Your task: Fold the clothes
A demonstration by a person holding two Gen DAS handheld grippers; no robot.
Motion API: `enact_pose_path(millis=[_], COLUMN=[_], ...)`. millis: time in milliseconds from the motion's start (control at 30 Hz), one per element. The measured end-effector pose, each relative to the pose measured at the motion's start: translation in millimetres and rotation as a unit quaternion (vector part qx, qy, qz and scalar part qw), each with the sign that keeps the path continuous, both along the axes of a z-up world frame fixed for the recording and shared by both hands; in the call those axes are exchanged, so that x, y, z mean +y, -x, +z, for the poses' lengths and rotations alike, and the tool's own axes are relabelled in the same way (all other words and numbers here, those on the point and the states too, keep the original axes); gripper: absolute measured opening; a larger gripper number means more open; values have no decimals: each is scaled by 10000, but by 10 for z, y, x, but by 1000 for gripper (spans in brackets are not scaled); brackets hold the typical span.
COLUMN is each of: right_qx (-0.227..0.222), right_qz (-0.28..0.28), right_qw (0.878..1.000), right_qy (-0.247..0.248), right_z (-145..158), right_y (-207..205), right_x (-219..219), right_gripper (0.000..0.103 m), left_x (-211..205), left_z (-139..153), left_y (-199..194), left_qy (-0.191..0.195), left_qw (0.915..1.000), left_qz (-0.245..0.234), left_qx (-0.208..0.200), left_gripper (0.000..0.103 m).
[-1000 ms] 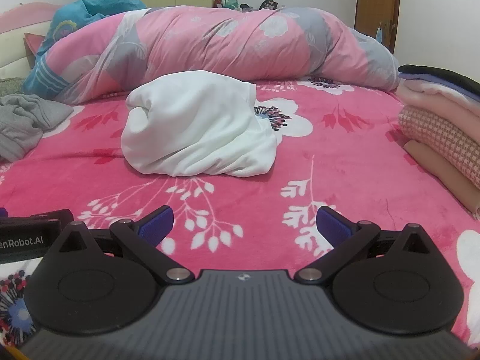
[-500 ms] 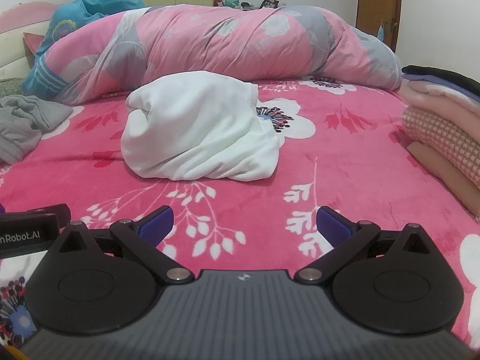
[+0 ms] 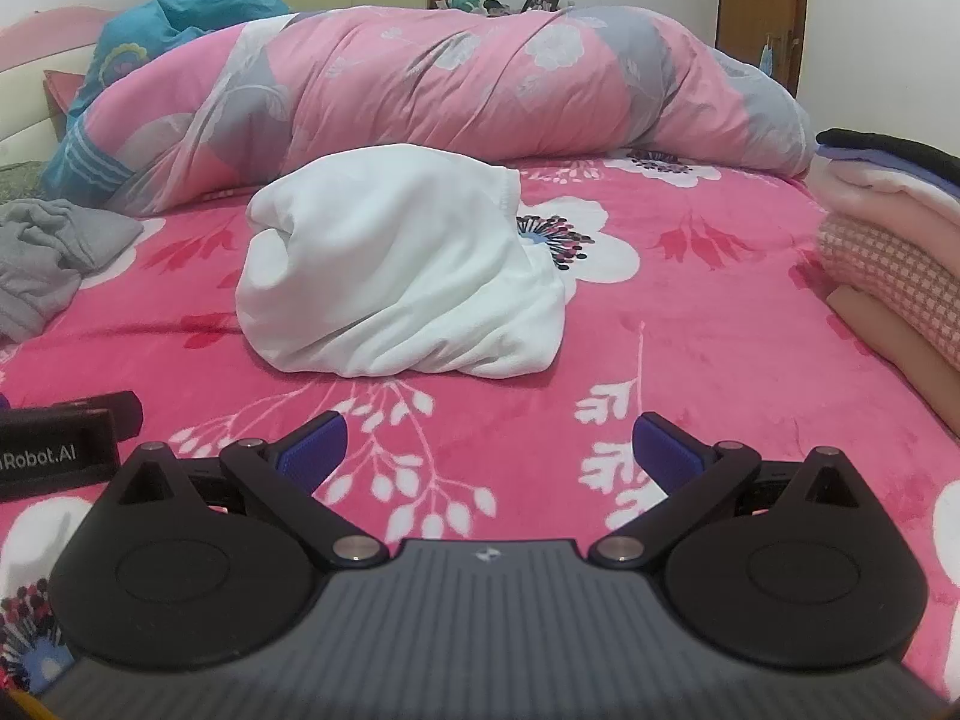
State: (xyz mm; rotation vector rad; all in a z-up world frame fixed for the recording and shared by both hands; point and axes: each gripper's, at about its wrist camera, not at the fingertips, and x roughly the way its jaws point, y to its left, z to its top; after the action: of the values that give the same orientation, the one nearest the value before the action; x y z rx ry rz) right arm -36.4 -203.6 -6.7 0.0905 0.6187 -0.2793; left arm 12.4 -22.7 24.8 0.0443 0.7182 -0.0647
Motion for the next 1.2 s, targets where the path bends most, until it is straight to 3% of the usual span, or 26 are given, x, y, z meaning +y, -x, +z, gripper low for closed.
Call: enact_pose_path(millis=[433, 700, 867, 967, 1033, 1133, 1200], right_qx=[-299, -734, -662, -424, -118, 415, 605], right_qz=[366, 1397, 2469, 2970, 2946, 2831, 2738], right_qw=[9988, 9874, 9667, 9539, 9555, 9580, 9596], right_qy=[82, -112, -137, -33, 130, 202, 225], right_z=[-5, 316, 473, 489, 382, 153, 54], right_y=[-252, -1029, -1821, -2295, -2551, -2848, -2920], right_x=[-302, -547, -383, -211, -118, -91, -97], right_gripper=[102, 102, 93, 83, 77, 60, 32], left_x=[-71, -204, -400, -519, -587, -631, -634], left_z=[-105, -206, -345, -492, -600, -691, -697], left_y=[-508, -998, -1171, -1258, -1319, -1354, -1326], left_qy=[338, 592, 520, 415, 400, 498, 535], left_qw=[9986, 9937, 9851, 9829, 9818, 9817, 9815], left_qz=[-406, -861, -1487, -1682, -1780, -1773, -1763], left_qx=[27, -401, -686, -629, -538, -489, -523], left_gripper=[103, 101, 82, 60, 39, 18, 8])
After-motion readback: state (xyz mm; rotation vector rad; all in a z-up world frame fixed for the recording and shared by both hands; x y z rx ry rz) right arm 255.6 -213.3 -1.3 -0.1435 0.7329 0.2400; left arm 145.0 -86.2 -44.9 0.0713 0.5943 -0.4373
